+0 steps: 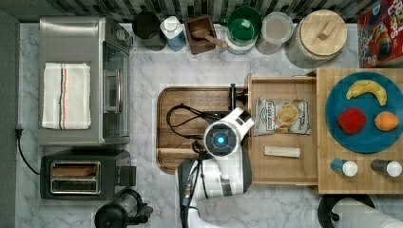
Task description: Close the drawer.
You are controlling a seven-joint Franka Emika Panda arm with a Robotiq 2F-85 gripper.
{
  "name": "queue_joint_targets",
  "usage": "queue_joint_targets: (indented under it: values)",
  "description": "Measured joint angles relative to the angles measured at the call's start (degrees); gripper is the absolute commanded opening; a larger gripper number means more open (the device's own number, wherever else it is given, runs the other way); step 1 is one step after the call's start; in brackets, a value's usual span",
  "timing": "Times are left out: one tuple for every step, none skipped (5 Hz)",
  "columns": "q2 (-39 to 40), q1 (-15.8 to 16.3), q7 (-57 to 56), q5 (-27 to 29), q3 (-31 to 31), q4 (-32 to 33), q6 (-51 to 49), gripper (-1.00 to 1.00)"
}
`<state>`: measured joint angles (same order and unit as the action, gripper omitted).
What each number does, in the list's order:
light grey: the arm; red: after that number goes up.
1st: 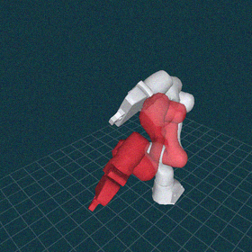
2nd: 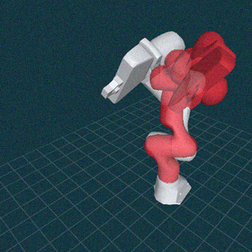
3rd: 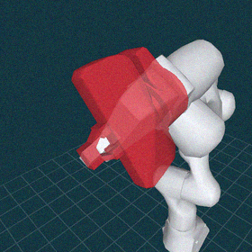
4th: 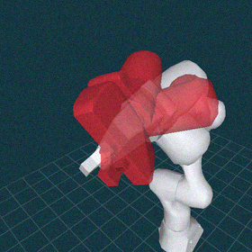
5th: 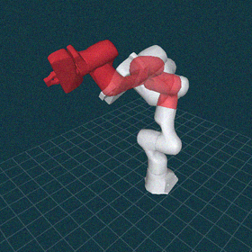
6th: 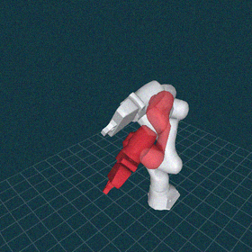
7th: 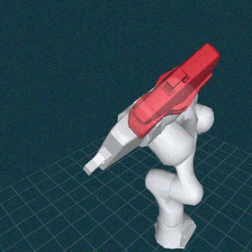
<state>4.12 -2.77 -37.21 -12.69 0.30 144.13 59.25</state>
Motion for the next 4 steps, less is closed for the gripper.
queue_joint_targets:
  values:
    - [-0.1, -0.8, -5.0, 0.0, 2.1, -0.4, 0.1, -1.0]
    - [0.9, -2.2, -14.7, 0.3, 2.9, -1.7, 0.1, -1.0]
    - [4.7, -3.9, -27.3, 5.0, 2.9, -5.4, 0.8, -1.0]
    - [10.0, -5.7, -32.5, 8.3, 3.0, -10.5, 0.7, -1.0]
